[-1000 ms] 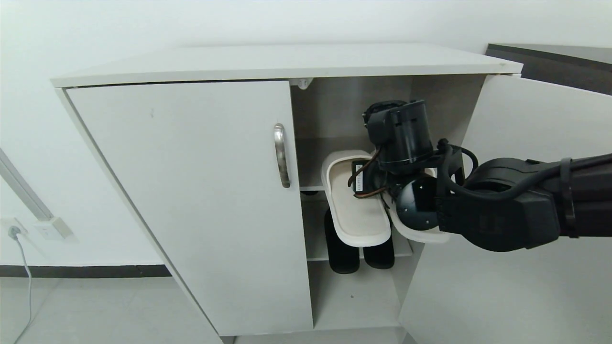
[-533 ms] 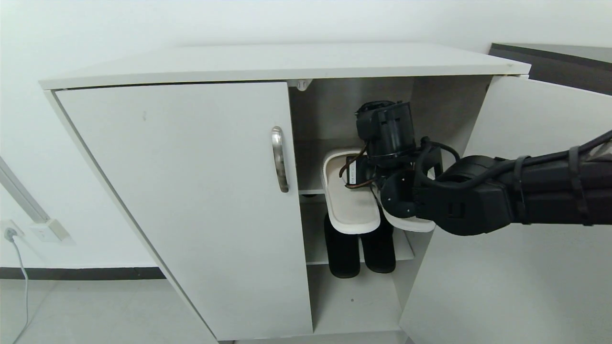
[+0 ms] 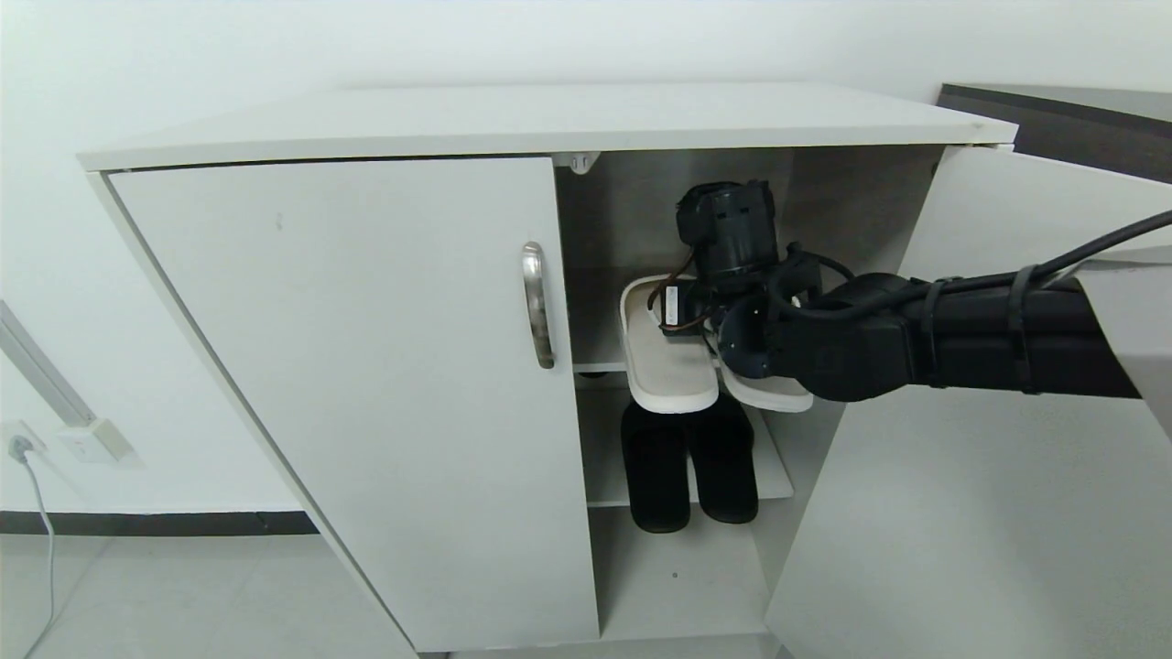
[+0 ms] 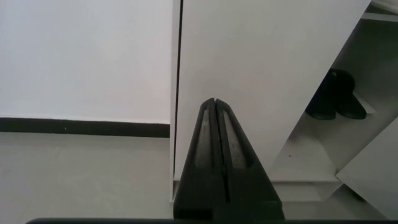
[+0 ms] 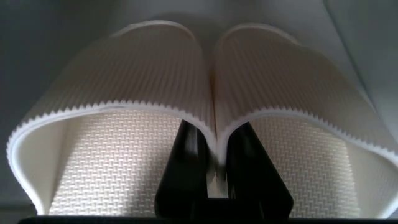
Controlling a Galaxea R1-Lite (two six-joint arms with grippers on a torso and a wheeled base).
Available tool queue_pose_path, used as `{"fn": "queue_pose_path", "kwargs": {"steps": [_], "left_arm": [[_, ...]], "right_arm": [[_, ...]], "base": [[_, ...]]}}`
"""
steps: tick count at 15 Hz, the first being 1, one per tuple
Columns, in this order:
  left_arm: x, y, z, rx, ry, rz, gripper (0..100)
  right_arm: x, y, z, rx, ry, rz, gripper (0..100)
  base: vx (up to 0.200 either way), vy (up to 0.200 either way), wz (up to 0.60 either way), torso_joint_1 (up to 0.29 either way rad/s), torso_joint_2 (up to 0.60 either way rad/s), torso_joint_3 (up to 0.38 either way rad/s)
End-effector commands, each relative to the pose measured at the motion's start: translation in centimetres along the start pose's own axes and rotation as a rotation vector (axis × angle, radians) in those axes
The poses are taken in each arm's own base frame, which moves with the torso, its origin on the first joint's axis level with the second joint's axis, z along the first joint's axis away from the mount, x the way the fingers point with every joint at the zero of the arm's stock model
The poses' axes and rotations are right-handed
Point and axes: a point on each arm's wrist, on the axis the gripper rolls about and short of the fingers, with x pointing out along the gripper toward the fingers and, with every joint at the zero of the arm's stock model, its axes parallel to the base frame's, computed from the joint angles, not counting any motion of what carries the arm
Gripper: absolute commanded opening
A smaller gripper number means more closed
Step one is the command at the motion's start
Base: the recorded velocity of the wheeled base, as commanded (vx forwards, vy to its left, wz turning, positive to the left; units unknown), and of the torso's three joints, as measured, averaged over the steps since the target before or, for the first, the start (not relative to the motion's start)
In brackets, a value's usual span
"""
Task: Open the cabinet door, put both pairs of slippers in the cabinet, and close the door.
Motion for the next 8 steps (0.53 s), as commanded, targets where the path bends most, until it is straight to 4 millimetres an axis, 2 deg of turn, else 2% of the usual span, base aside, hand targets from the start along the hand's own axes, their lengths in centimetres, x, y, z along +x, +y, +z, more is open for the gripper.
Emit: {"fn": "queue_pose_path", "kwargs": {"steps": [1,7,8], "left_arm": [[0.0,0.0,0.0,0.0,0.001,0.001,0],[0.0,0.0,0.0,0.0,0.0,0.001,0],[0.0,0.0,0.0,0.0,0.001,0.001,0]], "right_arm": [[1.4,0.1,-0.2,-0.002,0.008,-0.016,0],[3.2,0.2,0.5,0.002,0.009,-0.031,0],[3.5,0.3,-0.1,-0.014,0.03,-0.035,0]], "base": [[0.0,0.0,0.0,0.0,0.0,0.0],[0.0,0.0,0.0,0.0,0.0,0.0],[0.0,0.0,0.0,0.0,0.0,0.0]]}}
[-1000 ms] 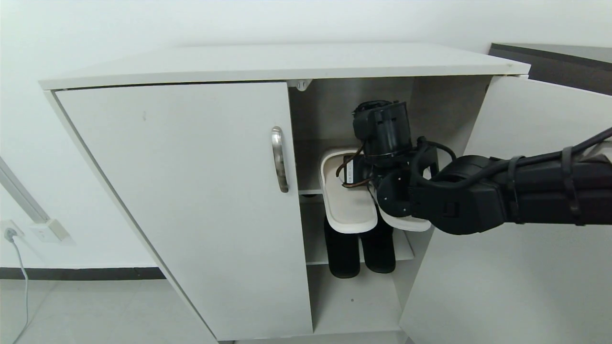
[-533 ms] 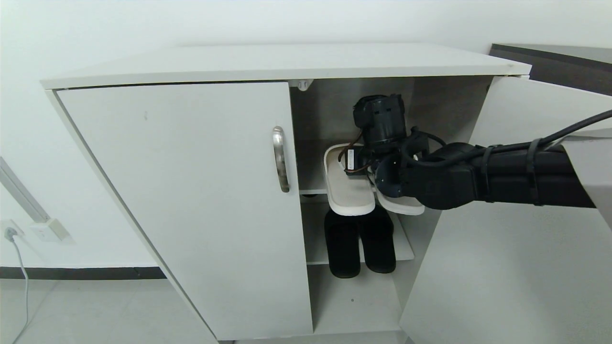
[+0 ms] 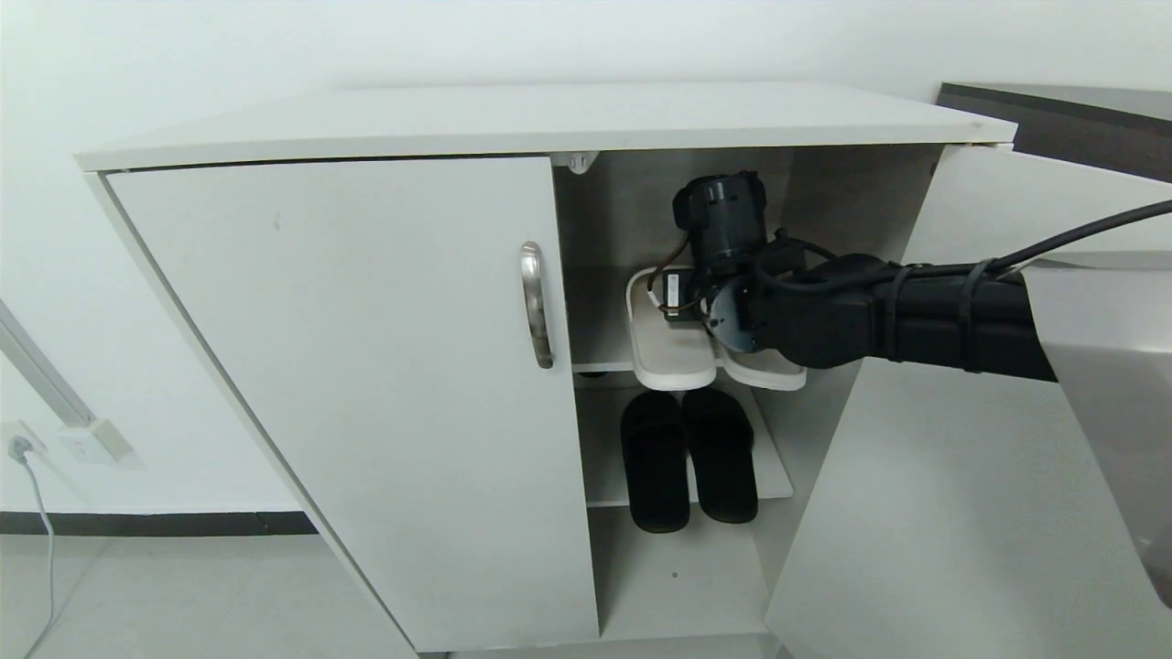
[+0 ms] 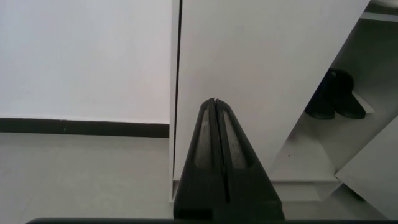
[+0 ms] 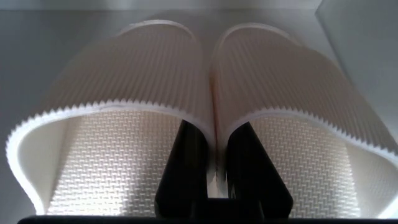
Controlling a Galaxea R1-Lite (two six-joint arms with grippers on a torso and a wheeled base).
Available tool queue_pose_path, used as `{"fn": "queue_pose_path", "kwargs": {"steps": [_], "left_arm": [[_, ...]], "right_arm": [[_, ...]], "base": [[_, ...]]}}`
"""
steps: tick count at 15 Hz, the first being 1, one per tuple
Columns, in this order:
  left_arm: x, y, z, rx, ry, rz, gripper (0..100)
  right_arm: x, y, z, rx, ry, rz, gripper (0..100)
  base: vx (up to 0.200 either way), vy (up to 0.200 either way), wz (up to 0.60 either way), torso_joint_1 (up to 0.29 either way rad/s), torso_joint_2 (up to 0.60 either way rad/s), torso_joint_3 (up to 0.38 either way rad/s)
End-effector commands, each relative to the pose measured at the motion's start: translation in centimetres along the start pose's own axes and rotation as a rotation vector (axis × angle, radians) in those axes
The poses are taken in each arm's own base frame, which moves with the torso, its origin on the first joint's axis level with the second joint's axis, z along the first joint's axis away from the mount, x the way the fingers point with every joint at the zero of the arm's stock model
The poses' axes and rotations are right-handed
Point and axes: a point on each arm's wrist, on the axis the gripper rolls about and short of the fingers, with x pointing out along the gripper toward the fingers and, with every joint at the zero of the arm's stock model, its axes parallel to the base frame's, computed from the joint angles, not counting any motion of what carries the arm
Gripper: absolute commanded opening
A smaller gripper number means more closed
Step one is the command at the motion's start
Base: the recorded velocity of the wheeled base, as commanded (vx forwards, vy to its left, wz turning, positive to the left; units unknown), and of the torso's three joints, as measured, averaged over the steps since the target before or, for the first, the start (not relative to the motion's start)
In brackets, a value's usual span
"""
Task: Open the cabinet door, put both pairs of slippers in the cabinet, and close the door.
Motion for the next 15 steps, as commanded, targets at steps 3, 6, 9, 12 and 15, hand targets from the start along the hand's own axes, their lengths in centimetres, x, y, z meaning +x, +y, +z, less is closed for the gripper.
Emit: {"fn": "queue_pose_path", "kwargs": {"steps": [3,6,9,12,15], "left_arm": [[0.0,0.0,0.0,-0.001,0.001,0.001,0],[0.0,0.0,0.0,-0.001,0.0,0.0,0],[0.0,0.0,0.0,-0.001,0.0,0.0,0],[0.0,0.0,0.0,-0.001,0.001,0.001,0],[0.0,0.0,0.0,-0.001,0.0,0.0,0]], "right_arm": [[1.1,0.4,-1.3,-0.03,0.027,-0.01,0],[1.3,0.2,-1.3,-0.031,0.026,-0.016,0],[1.0,0.1,-0.8,-0.021,0.013,-0.013,0],[0.8,0.0,-0.3,-0.001,-0.012,-0.01,0],[0.8,0.1,0.0,0.013,-0.034,-0.009,0]], "base": [[0.0,0.0,0.0,0.0,0.0,0.0],[0.0,0.0,0.0,0.0,0.0,0.0],[0.0,0.0,0.0,0.0,0.0,0.0],[0.0,0.0,0.0,0.0,0.0,0.0],[0.0,0.0,0.0,0.0,0.0,0.0]]}}
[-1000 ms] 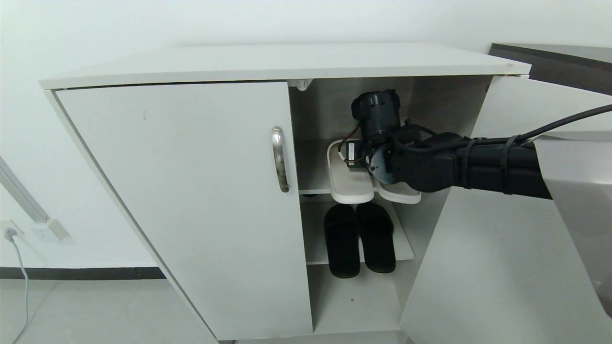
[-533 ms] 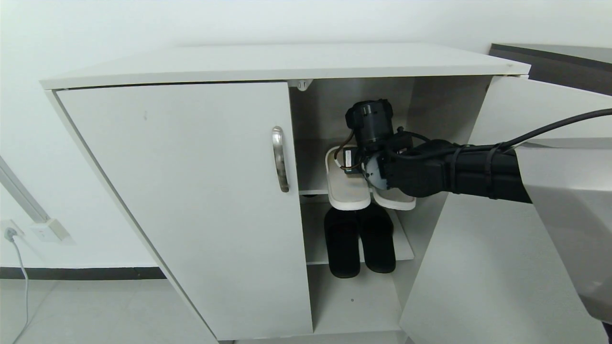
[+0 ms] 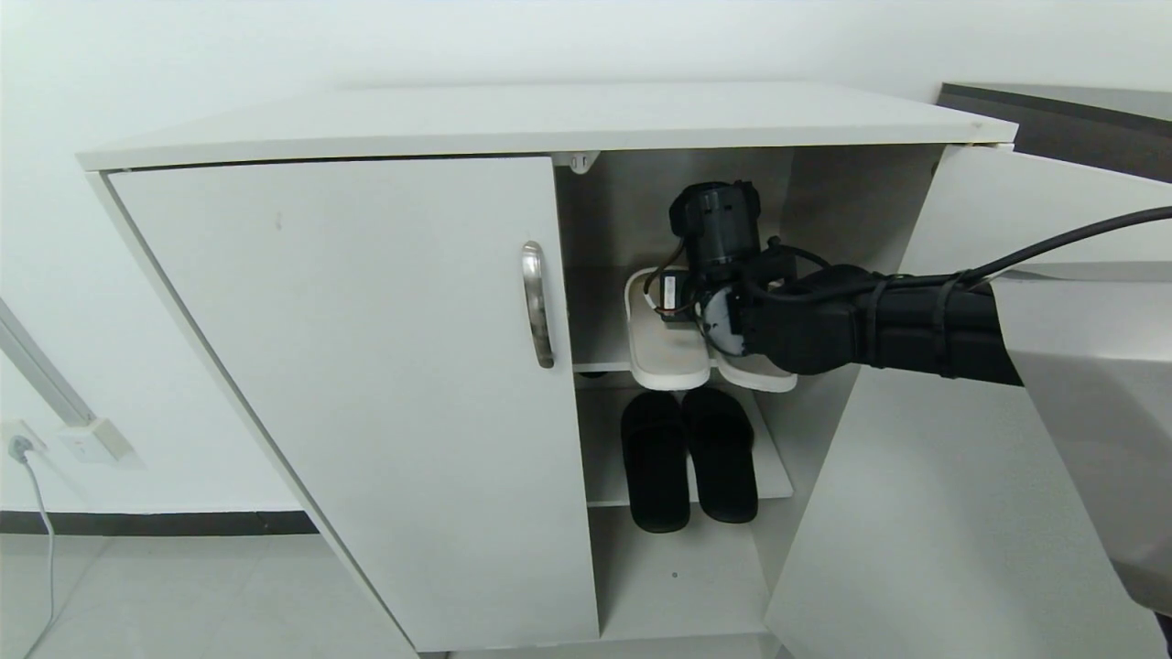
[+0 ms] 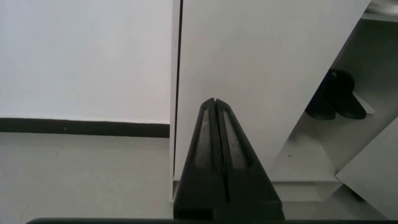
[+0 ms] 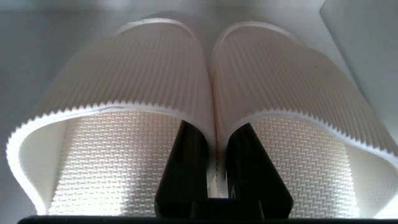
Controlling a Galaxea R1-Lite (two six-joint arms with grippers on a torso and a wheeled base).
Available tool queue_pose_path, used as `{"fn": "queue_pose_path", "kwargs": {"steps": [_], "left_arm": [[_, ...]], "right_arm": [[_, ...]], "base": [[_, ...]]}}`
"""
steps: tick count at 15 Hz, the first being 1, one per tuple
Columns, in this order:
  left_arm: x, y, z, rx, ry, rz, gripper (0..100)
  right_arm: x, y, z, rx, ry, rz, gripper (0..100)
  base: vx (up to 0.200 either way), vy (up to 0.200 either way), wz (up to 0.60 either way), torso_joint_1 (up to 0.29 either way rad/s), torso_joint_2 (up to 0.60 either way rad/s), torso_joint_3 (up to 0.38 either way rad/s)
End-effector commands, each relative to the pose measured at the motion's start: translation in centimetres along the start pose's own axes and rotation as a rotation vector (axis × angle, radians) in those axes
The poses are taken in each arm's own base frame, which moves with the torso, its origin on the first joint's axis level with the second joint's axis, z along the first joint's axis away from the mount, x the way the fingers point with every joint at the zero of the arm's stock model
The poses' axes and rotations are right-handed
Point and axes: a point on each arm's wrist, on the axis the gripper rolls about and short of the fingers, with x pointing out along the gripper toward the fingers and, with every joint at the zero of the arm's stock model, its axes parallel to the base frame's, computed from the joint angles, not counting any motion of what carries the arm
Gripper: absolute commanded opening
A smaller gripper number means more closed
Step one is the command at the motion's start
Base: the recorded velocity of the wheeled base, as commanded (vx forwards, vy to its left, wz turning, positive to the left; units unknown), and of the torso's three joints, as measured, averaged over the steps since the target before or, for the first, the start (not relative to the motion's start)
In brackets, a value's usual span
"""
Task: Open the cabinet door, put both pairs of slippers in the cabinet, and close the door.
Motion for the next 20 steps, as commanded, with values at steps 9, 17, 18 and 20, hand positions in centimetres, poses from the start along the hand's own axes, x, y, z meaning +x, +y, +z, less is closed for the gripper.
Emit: {"fn": "queue_pose_path", "kwargs": {"steps": [9,17,18,20], "left_arm": [[0.0,0.0,0.0,-0.002,0.0,0.0,0],[0.0,0.0,0.0,-0.002,0.0,0.0,0],[0.0,0.0,0.0,-0.002,0.0,0.0,0],[0.0,0.0,0.0,-0.002,0.0,0.0,0]], "right_arm": [[0.0,0.0,0.2,0.0,-0.012,0.004,100],[-1.6,-0.5,0.3,-0.021,0.016,0.013,100],[-1.7,-0.5,0.0,-0.022,0.024,0.012,100],[-2.0,-0.6,-0.3,-0.026,0.037,0.014,100]], "base": [[0.0,0.0,0.0,0.0,0.0,0.0],[0.0,0.0,0.0,0.0,0.0,0.0],[0.0,0.0,0.0,0.0,0.0,0.0],[0.0,0.0,0.0,0.0,0.0,0.0]]}}
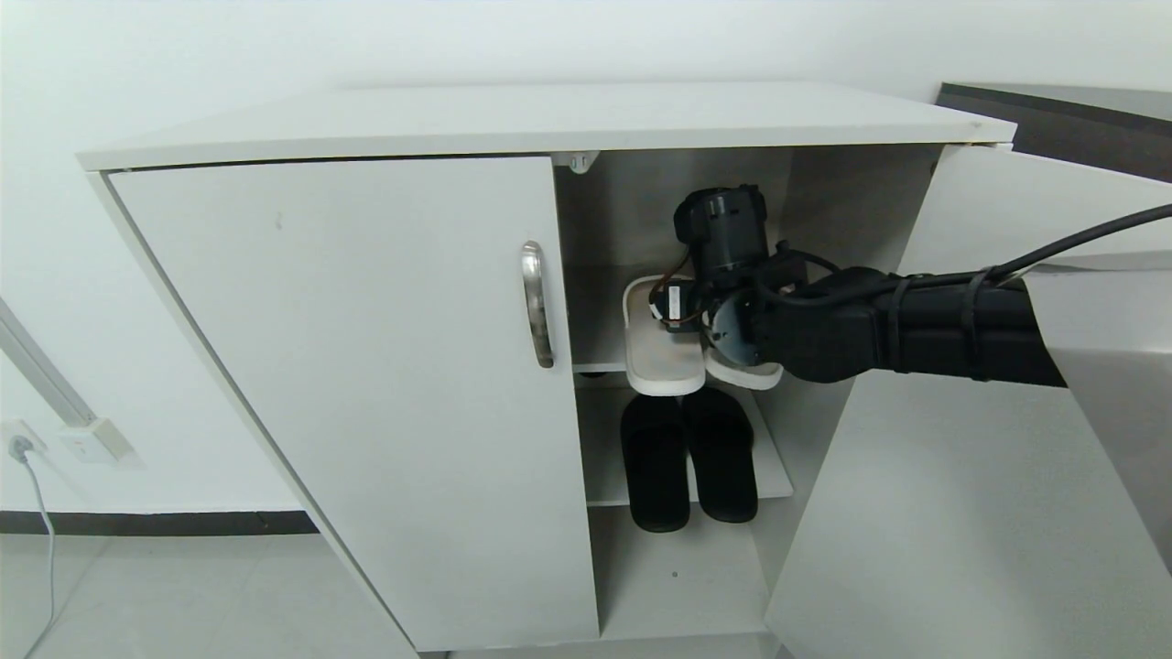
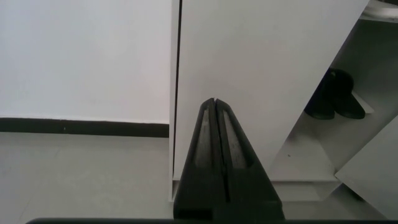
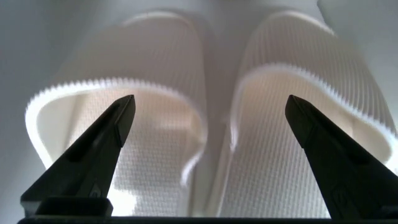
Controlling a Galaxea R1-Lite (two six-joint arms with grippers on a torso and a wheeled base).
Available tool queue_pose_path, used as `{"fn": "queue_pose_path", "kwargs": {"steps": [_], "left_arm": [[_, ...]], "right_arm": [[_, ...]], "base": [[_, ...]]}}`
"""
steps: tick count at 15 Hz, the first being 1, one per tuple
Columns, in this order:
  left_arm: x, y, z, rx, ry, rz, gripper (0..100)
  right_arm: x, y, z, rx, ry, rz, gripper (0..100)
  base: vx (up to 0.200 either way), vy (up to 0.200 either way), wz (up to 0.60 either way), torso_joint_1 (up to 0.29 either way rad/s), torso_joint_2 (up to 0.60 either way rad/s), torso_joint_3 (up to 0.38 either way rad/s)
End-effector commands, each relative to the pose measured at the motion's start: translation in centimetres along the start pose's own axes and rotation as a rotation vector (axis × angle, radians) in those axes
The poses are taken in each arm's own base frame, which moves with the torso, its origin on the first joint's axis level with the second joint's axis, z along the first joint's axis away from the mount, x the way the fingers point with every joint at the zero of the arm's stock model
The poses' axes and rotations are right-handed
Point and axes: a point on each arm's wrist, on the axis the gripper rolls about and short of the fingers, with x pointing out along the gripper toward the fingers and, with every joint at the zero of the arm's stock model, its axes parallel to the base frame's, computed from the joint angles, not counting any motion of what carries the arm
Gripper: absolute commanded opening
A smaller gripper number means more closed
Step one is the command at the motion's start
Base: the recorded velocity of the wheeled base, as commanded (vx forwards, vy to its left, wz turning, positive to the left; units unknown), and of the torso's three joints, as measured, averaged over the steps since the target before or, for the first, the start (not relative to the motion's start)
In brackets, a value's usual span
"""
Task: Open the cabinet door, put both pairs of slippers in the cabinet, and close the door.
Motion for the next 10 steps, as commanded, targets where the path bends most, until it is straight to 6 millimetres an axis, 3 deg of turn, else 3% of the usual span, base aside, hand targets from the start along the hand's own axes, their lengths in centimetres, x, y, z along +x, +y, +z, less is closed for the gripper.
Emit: {"fn": "queue_pose_path", "kwargs": {"steps": [1,4,10], "left_arm": [[0.0,0.0,0.0,0.0,0.001,0.001,0],[0.0,0.0,0.0,0.0,0.001,0.003,0],[0.0,0.0,0.0,0.0,0.0,0.002,0]], "right_arm": [[-0.9,-0.1,0.1,0.003,0.004,0.009,100],[-2.4,0.0,0.2,0.002,0.0,0.032,100],[-7.9,-0.5,-0.3,-0.037,0.018,0.101,100]], "base": [[0.0,0.0,0.0,0.0,0.0,0.0],[0.0,0.0,0.0,0.0,0.0,0.0],[0.0,0.0,0.0,0.0,0.0,0.0]]}}
